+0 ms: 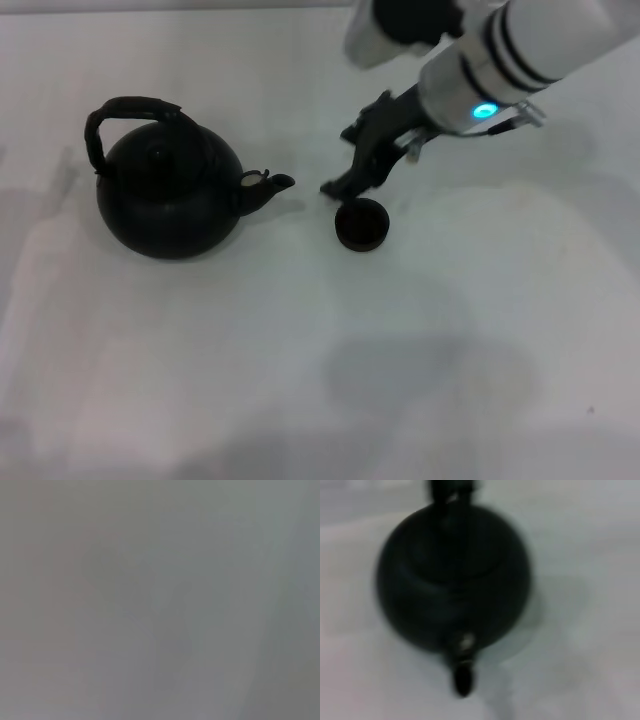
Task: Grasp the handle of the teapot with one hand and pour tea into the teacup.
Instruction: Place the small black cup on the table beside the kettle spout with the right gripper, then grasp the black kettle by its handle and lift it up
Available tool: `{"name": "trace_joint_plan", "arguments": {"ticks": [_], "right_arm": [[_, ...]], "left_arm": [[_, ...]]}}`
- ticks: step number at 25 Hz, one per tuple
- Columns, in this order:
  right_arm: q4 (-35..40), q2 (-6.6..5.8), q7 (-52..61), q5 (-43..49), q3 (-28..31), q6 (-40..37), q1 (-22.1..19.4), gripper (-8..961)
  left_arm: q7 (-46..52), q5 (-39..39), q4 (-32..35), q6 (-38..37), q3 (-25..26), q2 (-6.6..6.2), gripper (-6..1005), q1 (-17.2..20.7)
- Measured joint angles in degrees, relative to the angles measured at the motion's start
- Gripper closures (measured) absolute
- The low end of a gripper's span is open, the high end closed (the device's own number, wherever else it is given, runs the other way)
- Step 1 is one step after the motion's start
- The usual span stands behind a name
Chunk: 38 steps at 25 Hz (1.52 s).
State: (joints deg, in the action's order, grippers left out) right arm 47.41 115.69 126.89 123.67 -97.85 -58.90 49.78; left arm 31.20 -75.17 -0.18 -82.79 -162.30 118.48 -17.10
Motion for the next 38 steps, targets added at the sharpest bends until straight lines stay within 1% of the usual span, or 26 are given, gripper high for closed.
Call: {"name": "trace_joint_plan", "arguments": {"ticks": [5,8,11,14,16,18,20,21,22,26,28,29,30,32,38], "right_arm": [[0.1,-0.03,-3.8,-0.8,11.9,4.6,-6.2,105],[0.0,-0.06,-6.9,-6.0,17.9,8.7,-10.3,106],[-2.6,-0.14,-13.5,-19.6,24.3,12.1,-14.4,107],[-7.7,-0.25,-24.0,-36.0,30.4,10.9,-16.8,108],[-13.8,-0.28,-34.8,-49.6,35.3,8.1,-17.9,109],[-19.9,-0.29,-43.4,-59.5,38.9,5.5,-18.2,109],[-26.2,-0.15,-54.4,-69.2,42.0,3.5,-18.3,109],[-28.5,-0.07,-59.8,-73.1,43.0,2.7,-18.3,109],[-31.6,0.16,-67.9,-77.5,43.7,1.4,-18.4,109],[-40.5,0.48,-98.4,-88.9,44.1,-4.9,-17.8,109],[-43.8,0.49,-109.6,-93.7,44.3,-6.7,-17.4,109],[-44.8,0.49,-113.2,-95.6,44.3,-7.0,-17.3,109],[-45.3,0.49,-116.0,-97.1,44.4,-6.7,-17.2,109],[-45.5,0.49,-118.2,-98.8,44.4,-5.4,-17.2,109],[-45.2,0.49,-115.3,-100.3,44.4,-2.5,-17.2,109]], "left_arm": [[0.8,-0.1,-0.6,-0.2,0.1,0.0,111,0.3],[1.4,-0.1,-1.0,-0.2,0.1,0.0,111,0.6],[1.5,-0.2,-1.2,-0.2,0.1,0.04,111,0.7],[1.5,-0.2,-1.4,-0.2,0.0,0.09,111,0.7],[1.5,-0.1,-1.4,-0.2,-0.1,0.09,111,0.7],[1.5,0.1,-1.4,-0.2,-0.3,0.09,112,0.7],[1.5,0.2,-1.4,-0.2,-0.3,0.09,112,0.9],[1.5,0.2,-1.5,-0.2,-0.4,0.09,112,1.0],[1.5,0.3,-1.5,-0.2,-0.4,0.1,112,1.2],[1.5,2.0,-1.5,-0.3,-0.4,0.18,112,2.4],[1.5,3.5,-1.5,-0.5,-0.4,0.17,112,2.9],[1.5,4.6,-1.5,-0.7,-0.4,0.17,112,3.3],[1.5,5.6,-1.7,-1.0,-0.4,0.16,112,3.6],[1.3,7.9,-2.5,-1.9,-0.4,0.17,112,4.4],[1.4,11.7,-3.2,-3.0,-0.4,0.4,112,7.5]]}}
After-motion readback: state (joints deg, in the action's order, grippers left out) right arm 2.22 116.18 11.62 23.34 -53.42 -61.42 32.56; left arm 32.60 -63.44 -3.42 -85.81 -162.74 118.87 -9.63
